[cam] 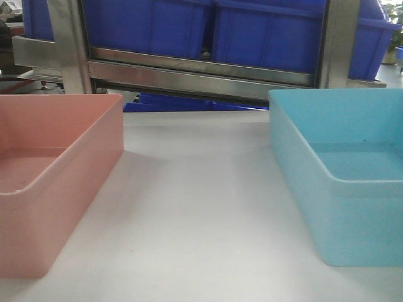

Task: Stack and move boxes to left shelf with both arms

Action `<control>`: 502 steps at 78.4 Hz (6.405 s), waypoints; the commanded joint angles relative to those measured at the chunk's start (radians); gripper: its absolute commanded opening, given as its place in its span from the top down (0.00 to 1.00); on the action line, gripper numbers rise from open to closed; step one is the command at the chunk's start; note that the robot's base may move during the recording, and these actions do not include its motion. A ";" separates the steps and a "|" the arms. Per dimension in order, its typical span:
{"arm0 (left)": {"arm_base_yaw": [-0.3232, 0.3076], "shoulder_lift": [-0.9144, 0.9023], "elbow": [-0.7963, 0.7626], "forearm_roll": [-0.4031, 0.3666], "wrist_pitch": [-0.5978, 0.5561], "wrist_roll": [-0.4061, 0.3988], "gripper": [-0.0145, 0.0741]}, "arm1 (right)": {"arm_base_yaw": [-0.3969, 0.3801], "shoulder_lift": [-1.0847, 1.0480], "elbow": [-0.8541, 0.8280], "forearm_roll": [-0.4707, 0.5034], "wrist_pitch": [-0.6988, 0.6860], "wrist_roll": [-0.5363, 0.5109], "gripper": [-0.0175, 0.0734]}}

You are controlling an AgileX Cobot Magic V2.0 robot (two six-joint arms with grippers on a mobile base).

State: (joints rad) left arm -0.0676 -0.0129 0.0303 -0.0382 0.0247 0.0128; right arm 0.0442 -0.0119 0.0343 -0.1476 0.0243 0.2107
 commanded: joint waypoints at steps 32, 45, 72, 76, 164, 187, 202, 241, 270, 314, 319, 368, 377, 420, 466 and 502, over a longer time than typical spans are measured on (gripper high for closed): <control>-0.001 -0.017 -0.007 -0.004 -0.078 -0.002 0.84 | -0.005 -0.019 -0.028 -0.007 -0.089 -0.005 0.75; -0.001 -0.004 -0.033 -0.110 -0.082 -0.002 0.84 | -0.005 -0.019 -0.028 -0.007 -0.089 -0.005 0.75; -0.001 0.199 -0.298 -0.113 0.089 -0.002 0.84 | -0.005 -0.019 -0.028 -0.007 -0.089 -0.005 0.75; -0.001 0.255 -0.345 -0.113 0.119 -0.002 0.84 | -0.005 -0.019 -0.028 -0.007 -0.089 -0.005 0.75; 0.208 1.608 -1.427 -0.084 1.041 0.225 0.75 | -0.005 -0.019 -0.028 -0.007 -0.089 -0.005 0.75; 0.246 1.740 -1.496 -0.065 1.037 0.263 0.39 | -0.005 -0.019 -0.028 -0.007 -0.089 -0.005 0.75; 0.246 1.825 -1.496 -0.038 1.022 0.263 0.42 | -0.005 -0.019 -0.028 -0.007 -0.089 -0.005 0.75; 0.246 1.867 -1.507 -0.048 1.073 0.255 0.84 | -0.005 -0.019 -0.028 -0.007 -0.089 -0.005 0.75; 0.237 1.782 -1.604 -0.287 1.257 0.181 0.84 | -0.005 -0.019 -0.028 -0.007 -0.089 -0.005 0.75; -0.084 1.741 -1.591 -0.298 1.208 -0.103 0.84 | -0.005 -0.019 -0.028 -0.007 -0.089 -0.005 0.75; -0.122 1.741 -1.570 -0.298 1.169 -0.141 0.84 | -0.005 -0.019 -0.028 -0.007 -0.089 -0.005 0.75; -0.326 1.741 -1.322 -0.286 0.909 -0.257 0.84 | -0.005 -0.019 -0.028 -0.007 -0.089 -0.005 0.75; -0.331 1.741 -1.322 -0.271 0.909 -0.255 0.84 | -0.005 -0.019 -0.028 -0.007 -0.089 -0.005 0.75; -0.352 1.739 -1.322 -0.280 0.940 -0.259 0.64 | -0.005 -0.019 -0.028 -0.007 -0.089 -0.005 0.75; -0.352 1.389 -1.219 -0.205 0.536 -0.069 0.50 | -0.005 -0.019 -0.028 -0.007 -0.089 -0.005 0.75; -0.352 0.993 -0.767 -0.206 0.015 0.205 0.50 | -0.005 -0.019 -0.028 -0.007 -0.089 -0.005 0.75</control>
State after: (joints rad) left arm -0.4121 1.0698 -0.7609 -0.2335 0.1556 0.1998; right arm 0.0442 -0.0119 0.0343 -0.1476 0.0243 0.2107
